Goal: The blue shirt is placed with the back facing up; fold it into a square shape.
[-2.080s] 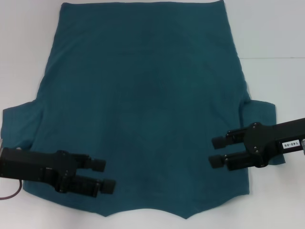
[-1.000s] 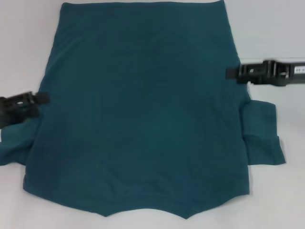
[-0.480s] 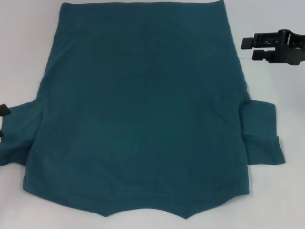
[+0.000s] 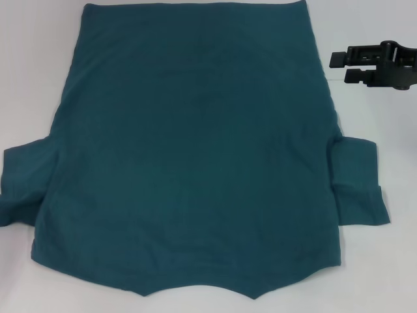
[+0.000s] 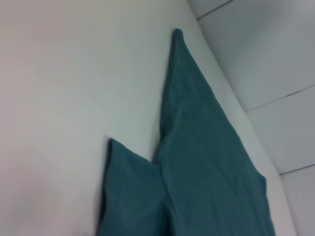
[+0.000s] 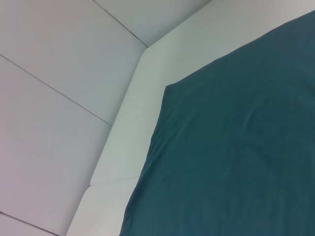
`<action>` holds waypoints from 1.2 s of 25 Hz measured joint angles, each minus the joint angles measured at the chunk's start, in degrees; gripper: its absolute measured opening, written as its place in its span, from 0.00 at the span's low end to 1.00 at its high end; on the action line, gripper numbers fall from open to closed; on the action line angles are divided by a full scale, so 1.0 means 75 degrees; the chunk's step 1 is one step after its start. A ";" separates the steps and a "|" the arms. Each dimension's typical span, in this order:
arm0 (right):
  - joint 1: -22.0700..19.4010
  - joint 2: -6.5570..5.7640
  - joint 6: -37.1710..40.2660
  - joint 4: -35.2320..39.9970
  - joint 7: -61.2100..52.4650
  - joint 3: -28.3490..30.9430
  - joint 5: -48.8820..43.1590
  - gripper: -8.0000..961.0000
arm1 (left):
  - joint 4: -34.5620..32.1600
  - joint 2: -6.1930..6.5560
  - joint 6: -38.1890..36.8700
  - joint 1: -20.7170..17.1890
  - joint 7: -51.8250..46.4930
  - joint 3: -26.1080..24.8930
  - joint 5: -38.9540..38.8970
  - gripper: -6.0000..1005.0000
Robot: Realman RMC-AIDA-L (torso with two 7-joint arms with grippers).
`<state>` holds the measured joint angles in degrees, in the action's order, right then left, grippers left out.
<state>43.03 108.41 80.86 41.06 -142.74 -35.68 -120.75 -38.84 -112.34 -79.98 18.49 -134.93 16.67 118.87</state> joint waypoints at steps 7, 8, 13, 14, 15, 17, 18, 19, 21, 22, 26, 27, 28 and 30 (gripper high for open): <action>-0.0013 -0.0012 0.0000 -0.0002 0.0016 0.0001 -0.0001 0.70 | 0.0152 -0.0035 0.0636 0.0053 0.0357 0.0120 0.0244 0.93; -0.0019 -0.0014 0.0000 -0.0003 0.0017 0.0002 -0.0001 0.70 | 0.0235 -0.0037 0.0811 0.0079 0.0405 0.0194 0.0325 0.93; -0.0040 -0.0017 -0.0035 -0.0003 0.0008 0.0002 -0.0001 0.70 | 0.0345 -0.0089 0.0961 0.0142 0.0502 0.0302 0.0370 0.93; -0.0042 -0.0017 -0.0041 -0.0004 0.0007 0.0002 -0.0001 0.70 | 0.0371 -0.0097 0.0999 0.0157 0.0508 0.0354 0.0372 0.93; -0.0045 -0.0017 -0.0043 -0.0008 0.0007 0.0001 -0.0001 0.70 | 0.0390 -0.0101 0.1022 0.0167 0.0508 0.0390 0.0372 0.93; -0.0049 -0.0017 -0.0045 -0.0014 0.0007 0.0001 -0.0001 0.70 | 0.0449 -0.0114 0.1073 0.0210 0.0510 0.0508 0.0377 0.93; -0.0051 -0.0017 -0.0046 -0.0014 0.0007 0.0000 -0.0001 0.70 | 0.0463 -0.0115 0.1081 0.0226 0.0509 0.0541 0.0379 0.93; -0.0052 -0.0017 -0.0047 -0.0014 0.0007 0.0000 -0.0001 0.70 | 0.0477 -0.0119 0.1091 0.0248 0.0505 0.0579 0.0382 0.93; -0.0058 -0.0017 -0.0047 -0.0014 0.0002 -0.0001 -0.0001 0.70 | 0.0480 -0.0126 0.1119 0.0283 0.0460 0.0602 0.0382 0.93; -0.0060 -0.0017 -0.0047 -0.0014 0.0002 -0.0001 -0.0001 0.70 | 0.0480 -0.0127 0.1123 0.0286 0.0446 0.0602 0.0382 0.93; -0.0071 -0.0017 -0.0047 -0.0014 0.0001 -0.0001 -0.0001 0.70 | 0.0479 -0.0115 0.1199 0.0301 0.0242 0.0602 0.0390 0.88; -0.0076 -0.0017 -0.0047 -0.0014 0.0001 -0.0001 -0.0001 0.69 | 0.0477 -0.0104 0.1226 0.0300 0.0215 0.0601 0.0395 0.86; -0.0082 -0.0017 -0.0047 -0.0014 0.0002 -0.0001 -0.0001 0.69 | 0.0476 -0.0098 0.1238 0.0303 0.0203 0.0600 0.0416 0.84; -0.0090 -0.0017 -0.0047 -0.0014 0.0003 0.0001 -0.0001 0.69 | 0.0472 -0.0087 0.1255 0.0325 0.0150 0.0600 0.0543 0.81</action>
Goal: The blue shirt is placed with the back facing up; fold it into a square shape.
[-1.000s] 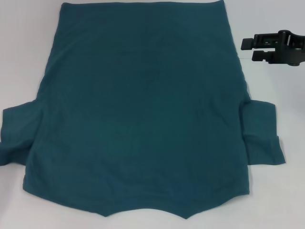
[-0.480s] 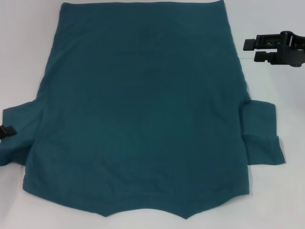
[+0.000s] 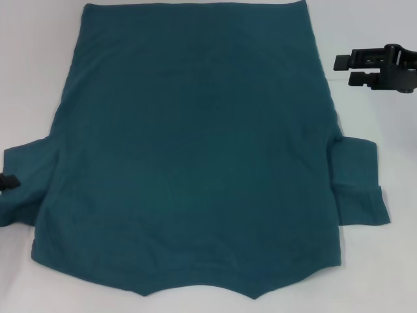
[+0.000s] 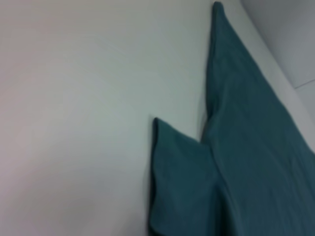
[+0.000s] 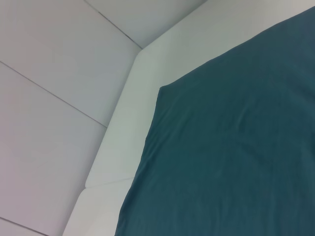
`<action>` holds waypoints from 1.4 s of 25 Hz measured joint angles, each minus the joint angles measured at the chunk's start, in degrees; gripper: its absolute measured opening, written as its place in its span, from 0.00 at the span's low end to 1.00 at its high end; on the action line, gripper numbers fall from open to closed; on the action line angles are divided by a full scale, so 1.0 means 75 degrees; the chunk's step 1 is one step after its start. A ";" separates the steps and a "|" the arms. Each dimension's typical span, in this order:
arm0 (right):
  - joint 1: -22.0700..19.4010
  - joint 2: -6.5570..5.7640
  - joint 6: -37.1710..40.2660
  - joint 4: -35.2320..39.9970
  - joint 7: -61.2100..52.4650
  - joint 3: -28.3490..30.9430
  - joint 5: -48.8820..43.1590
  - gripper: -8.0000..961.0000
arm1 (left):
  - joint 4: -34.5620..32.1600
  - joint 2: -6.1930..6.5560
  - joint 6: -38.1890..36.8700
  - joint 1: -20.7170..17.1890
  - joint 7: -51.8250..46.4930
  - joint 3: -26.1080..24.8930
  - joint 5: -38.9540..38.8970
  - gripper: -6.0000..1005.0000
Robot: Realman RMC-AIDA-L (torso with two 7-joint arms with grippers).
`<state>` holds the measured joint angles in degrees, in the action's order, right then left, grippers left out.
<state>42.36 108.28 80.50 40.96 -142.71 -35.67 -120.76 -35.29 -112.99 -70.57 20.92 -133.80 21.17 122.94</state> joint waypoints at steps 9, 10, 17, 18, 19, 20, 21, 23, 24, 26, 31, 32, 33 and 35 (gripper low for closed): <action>-0.0011 0.0000 0.0000 0.0000 -0.0003 0.0011 0.0000 0.69 | -0.0018 -0.0003 0.0038 0.0081 -0.0143 0.0001 0.0402 0.62; -0.0011 0.0000 0.0000 0.0000 -0.0003 0.0011 0.0000 0.69 | -0.0040 -0.0009 0.0026 0.0081 -0.0145 -0.0004 0.0402 0.60; -0.0012 0.0000 0.0001 -0.0007 -0.0007 0.0060 0.0000 0.68 | -0.0075 -0.0004 -0.0025 0.0082 -0.0137 0.0000 0.0406 0.35; -0.0011 0.0000 0.0001 -0.0009 -0.0007 0.0075 0.0000 0.68 | -0.0083 0.0002 -0.0030 0.0081 -0.0131 0.0001 0.0408 0.31; -0.0012 0.0000 0.0001 -0.0011 -0.0008 0.0086 0.0000 0.68 | -0.0095 0.0009 -0.0036 0.0082 -0.0122 0.0001 0.0410 0.27; -0.0011 0.0000 0.0001 -0.0012 -0.0008 0.0090 0.0000 0.68 | -0.0138 0.0012 -0.0051 0.0082 -0.0109 0.0001 0.0414 0.22; -0.0012 0.0000 0.0001 -0.0011 -0.0009 0.0095 0.0000 0.68 | -0.0183 0.0014 -0.0077 0.0081 -0.0090 0.0001 0.0417 0.18; -0.0012 -0.0005 0.0000 -0.0011 -0.0010 0.0103 0.0000 0.68 | -0.0290 0.0017 -0.0175 0.0096 -0.0030 0.0013 0.0419 0.09; -0.0011 -0.0006 0.0001 -0.0012 -0.0010 0.0107 0.0000 0.68 | -0.0379 0.0036 -0.0261 0.0136 0.0010 0.0075 0.0422 0.06; -0.0012 -0.0008 -0.0001 -0.0011 -0.0012 0.0121 0.0000 0.68 | -0.0528 0.0087 -0.0314 0.0197 0.0026 0.0328 0.0436 0.01; -0.0012 -0.0011 -0.0016 -0.0011 -0.0014 0.0135 0.0000 0.68 | -0.1194 0.0151 -0.0221 0.0355 0.0021 0.1099 0.0771 0.02; -0.0011 -0.0012 -0.0016 -0.0011 -0.0014 0.0138 0.0000 0.68 | -0.1390 0.0141 -0.0194 0.0405 -0.0005 0.1193 0.0973 0.02; -0.0012 -0.0012 -0.0012 -0.0011 -0.0015 0.0144 -0.0001 0.67 | -0.1607 0.0124 -0.0159 0.0456 -0.0082 0.1259 0.1272 0.02; -0.0011 -0.0012 0.0025 -0.0011 -0.0015 0.0174 0.0000 0.67 | -0.1888 0.0098 -0.0113 0.0543 -0.0237 0.1292 0.1741 0.02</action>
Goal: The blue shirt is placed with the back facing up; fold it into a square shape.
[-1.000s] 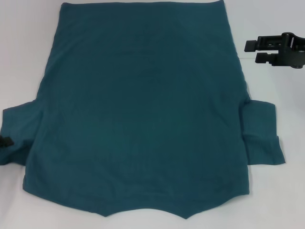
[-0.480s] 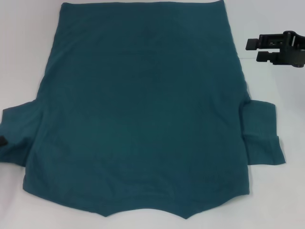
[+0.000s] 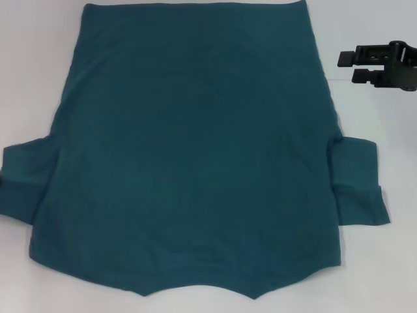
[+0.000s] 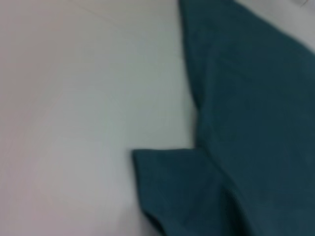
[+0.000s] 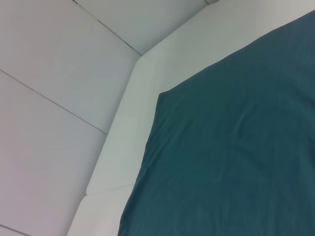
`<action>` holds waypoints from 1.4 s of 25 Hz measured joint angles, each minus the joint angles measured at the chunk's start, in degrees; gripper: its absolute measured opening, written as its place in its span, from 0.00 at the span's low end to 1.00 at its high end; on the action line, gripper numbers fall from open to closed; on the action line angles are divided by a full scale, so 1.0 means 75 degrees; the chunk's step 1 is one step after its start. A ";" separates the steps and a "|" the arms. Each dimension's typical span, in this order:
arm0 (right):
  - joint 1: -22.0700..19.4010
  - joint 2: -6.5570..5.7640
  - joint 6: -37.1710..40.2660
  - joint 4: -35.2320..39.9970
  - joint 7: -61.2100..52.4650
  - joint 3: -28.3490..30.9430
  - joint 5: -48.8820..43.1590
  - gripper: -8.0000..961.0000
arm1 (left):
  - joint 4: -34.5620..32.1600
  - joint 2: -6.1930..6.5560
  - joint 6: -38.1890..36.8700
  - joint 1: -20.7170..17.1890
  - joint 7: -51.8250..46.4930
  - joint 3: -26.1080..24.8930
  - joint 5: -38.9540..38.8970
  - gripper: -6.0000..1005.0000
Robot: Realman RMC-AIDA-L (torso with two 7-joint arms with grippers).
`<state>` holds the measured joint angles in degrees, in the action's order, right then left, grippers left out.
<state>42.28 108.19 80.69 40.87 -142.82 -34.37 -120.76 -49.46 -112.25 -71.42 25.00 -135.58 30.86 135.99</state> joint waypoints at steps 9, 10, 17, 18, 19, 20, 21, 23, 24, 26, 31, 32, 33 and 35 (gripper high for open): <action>-0.0022 -0.0020 0.0021 0.0000 -0.0013 0.0058 0.0000 0.67 | -0.0627 0.0001 0.0118 0.0236 -0.0472 -0.0002 0.1135 0.04; -0.0023 -0.0021 0.0017 0.0000 -0.0013 0.0060 0.0000 0.67 | -0.0647 0.0010 0.0119 0.0239 -0.0492 -0.0001 0.1180 0.04; -0.0024 -0.0035 -0.0022 0.0000 -0.0012 0.0066 0.0000 0.66 | -0.0827 0.0063 0.0377 0.0271 -0.0766 -0.0010 0.1479 0.05; -0.0024 -0.0039 -0.0023 0.0000 -0.0013 0.0080 0.0000 0.66 | -0.0833 0.0098 0.0387 0.0283 -0.0790 -0.0009 0.1484 0.05; -0.0024 -0.0045 -0.0024 0.0000 -0.0013 0.0095 0.0000 0.66 | -0.0839 0.0113 0.0387 0.0290 -0.0798 -0.0011 0.1485 0.05; -0.0024 -0.0050 -0.0025 0.0000 -0.0012 0.0115 0.0000 0.66 | -0.0850 0.0132 0.0388 0.0297 -0.0826 -0.0019 0.1485 0.05; -0.0024 -0.0055 -0.0025 0.0000 -0.0012 0.0124 0.0000 0.66 | -0.0866 0.0154 0.0388 0.0302 -0.0851 -0.0023 0.1486 0.05; -0.0024 -0.0063 -0.0024 0.0000 -0.0012 0.0131 0.0000 0.66 | -0.0892 0.0199 0.0351 0.0329 -0.0901 -0.0026 0.1489 0.06; -0.0024 -0.0067 -0.0023 0.0000 -0.0012 0.0130 0.0000 0.66 | -0.0898 0.0215 0.0312 0.0347 -0.0911 -0.0025 0.1489 0.06; -0.0024 -0.0075 -0.0008 0.0000 -0.0012 0.0129 0.0000 0.66 | -0.0947 0.0226 0.0131 0.0397 -0.0923 -0.0036 0.1492 0.06; -0.0023 -0.0081 0.0013 -0.0009 -0.0012 0.0077 -0.0001 0.66 | -0.1187 0.0084 -0.0684 0.0607 -0.1191 -0.0028 0.1418 0.07; -0.0020 -0.0081 0.0022 -0.0017 -0.0012 0.0073 0.0000 0.66 | -0.1195 0.0043 -0.0842 0.0673 -0.1263 -0.0024 0.1415 0.07; -0.0019 -0.0082 0.0022 -0.0022 -0.0011 0.0071 0.0000 0.66 | -0.1197 0.0019 -0.1000 0.0736 -0.1348 -0.0023 0.1415 0.07; -0.0014 -0.0082 0.0027 -0.0027 -0.0011 0.0063 0.0000 0.65 | -0.1197 -0.0019 -0.1309 0.0878 -0.1547 -0.0019 0.1412 0.08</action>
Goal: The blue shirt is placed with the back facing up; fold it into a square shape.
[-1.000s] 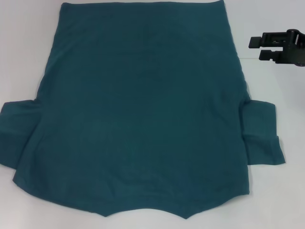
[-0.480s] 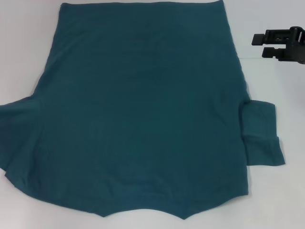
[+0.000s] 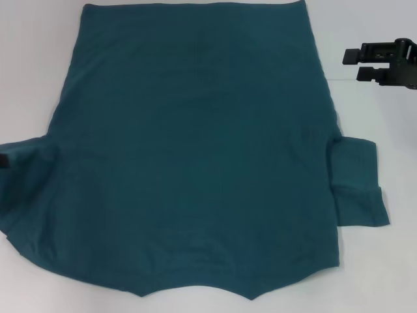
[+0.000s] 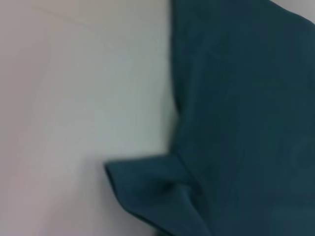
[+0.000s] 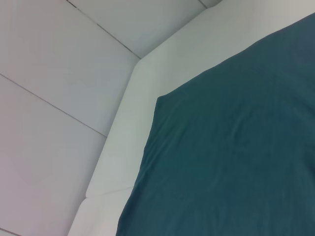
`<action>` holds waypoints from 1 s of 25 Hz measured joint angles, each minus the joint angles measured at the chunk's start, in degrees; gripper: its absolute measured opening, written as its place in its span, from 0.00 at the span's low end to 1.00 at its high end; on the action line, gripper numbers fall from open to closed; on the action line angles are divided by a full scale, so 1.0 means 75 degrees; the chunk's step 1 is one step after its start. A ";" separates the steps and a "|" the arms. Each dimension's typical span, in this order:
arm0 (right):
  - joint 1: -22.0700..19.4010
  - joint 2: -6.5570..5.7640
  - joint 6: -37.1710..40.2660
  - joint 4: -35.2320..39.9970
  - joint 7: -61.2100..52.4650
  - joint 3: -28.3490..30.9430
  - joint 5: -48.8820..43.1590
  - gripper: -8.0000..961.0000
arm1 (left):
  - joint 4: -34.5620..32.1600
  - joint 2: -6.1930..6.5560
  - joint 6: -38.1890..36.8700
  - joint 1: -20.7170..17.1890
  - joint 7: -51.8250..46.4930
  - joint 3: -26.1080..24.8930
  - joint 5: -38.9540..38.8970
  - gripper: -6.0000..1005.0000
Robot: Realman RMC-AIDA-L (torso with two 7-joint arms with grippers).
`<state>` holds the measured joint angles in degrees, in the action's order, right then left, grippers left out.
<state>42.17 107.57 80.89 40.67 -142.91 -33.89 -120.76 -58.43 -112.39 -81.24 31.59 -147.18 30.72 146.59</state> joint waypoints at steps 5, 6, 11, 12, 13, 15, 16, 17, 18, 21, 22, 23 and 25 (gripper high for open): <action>0.0003 0.0000 0.0006 -0.0035 0.0000 -0.0005 -0.0010 0.65 | -0.0001 -0.0019 -0.0469 0.0267 -0.0368 0.0011 -0.0003 0.08; 0.0003 0.0000 0.0005 -0.0052 0.0000 -0.0005 -0.0013 0.65 | 0.0006 -0.0021 -0.0547 0.0328 -0.0425 0.0011 -0.0004 0.09; 0.0008 0.0007 0.0001 -0.0083 0.0005 -0.0005 -0.0031 0.65 | 0.0054 -0.0187 -0.0701 0.0659 -0.0535 0.0037 -0.0008 0.09; 0.0007 0.0007 0.0000 -0.0083 0.0005 -0.0005 -0.0032 0.65 | 0.0056 -0.0215 -0.0703 0.0691 -0.0536 0.0043 -0.0009 0.10; 0.0005 0.0008 0.0002 -0.0083 0.0004 -0.0005 -0.0033 0.65 | 0.0063 -0.0266 -0.0713 0.0742 -0.0536 0.0064 -0.0009 0.10; -0.0005 0.0009 0.0005 -0.0083 0.0003 -0.0005 -0.0035 0.65 | 0.0070 -0.0335 -0.0714 0.0805 -0.0538 0.0129 -0.0010 0.10; -0.0008 0.0010 0.0005 -0.0083 0.0003 -0.0005 -0.0035 0.65 | 0.0072 -0.0376 -0.0717 0.0824 -0.0539 0.0189 -0.0010 0.10; -0.0010 0.0011 0.0007 -0.0083 0.0003 -0.0005 -0.0035 0.65 | 0.0076 -0.0412 -0.0713 0.0844 -0.0545 0.0253 -0.0010 0.10; -0.0012 0.0011 0.0007 -0.0083 0.0002 -0.0005 -0.0036 0.64 | 0.0079 -0.0445 -0.0698 0.0865 -0.0563 0.0319 -0.0006 0.10; -0.0012 0.0012 0.0008 -0.0084 0.0001 -0.0005 -0.0036 0.64 | 0.0084 -0.0510 -0.0646 0.0891 -0.0621 0.0449 0.0006 0.11; -0.0012 0.0012 0.0009 -0.0083 0.0000 -0.0005 -0.0036 0.64 | 0.0085 -0.0530 -0.0633 0.0903 -0.0624 0.0490 0.0000 0.11; -0.0012 0.0011 0.0008 -0.0083 0.0000 -0.0005 -0.0036 0.64 | 0.0086 -0.0545 -0.0624 0.0916 -0.0625 0.0507 -0.0005 0.11; -0.0011 0.0007 0.0009 -0.0082 0.0000 -0.0005 -0.0036 0.64 | 0.0090 -0.0586 -0.0616 0.0958 -0.0620 0.0520 -0.0004 0.12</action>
<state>42.08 107.63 80.96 40.05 -142.91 -33.93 -121.03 -57.76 -116.79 -85.86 38.77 -151.83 34.62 146.55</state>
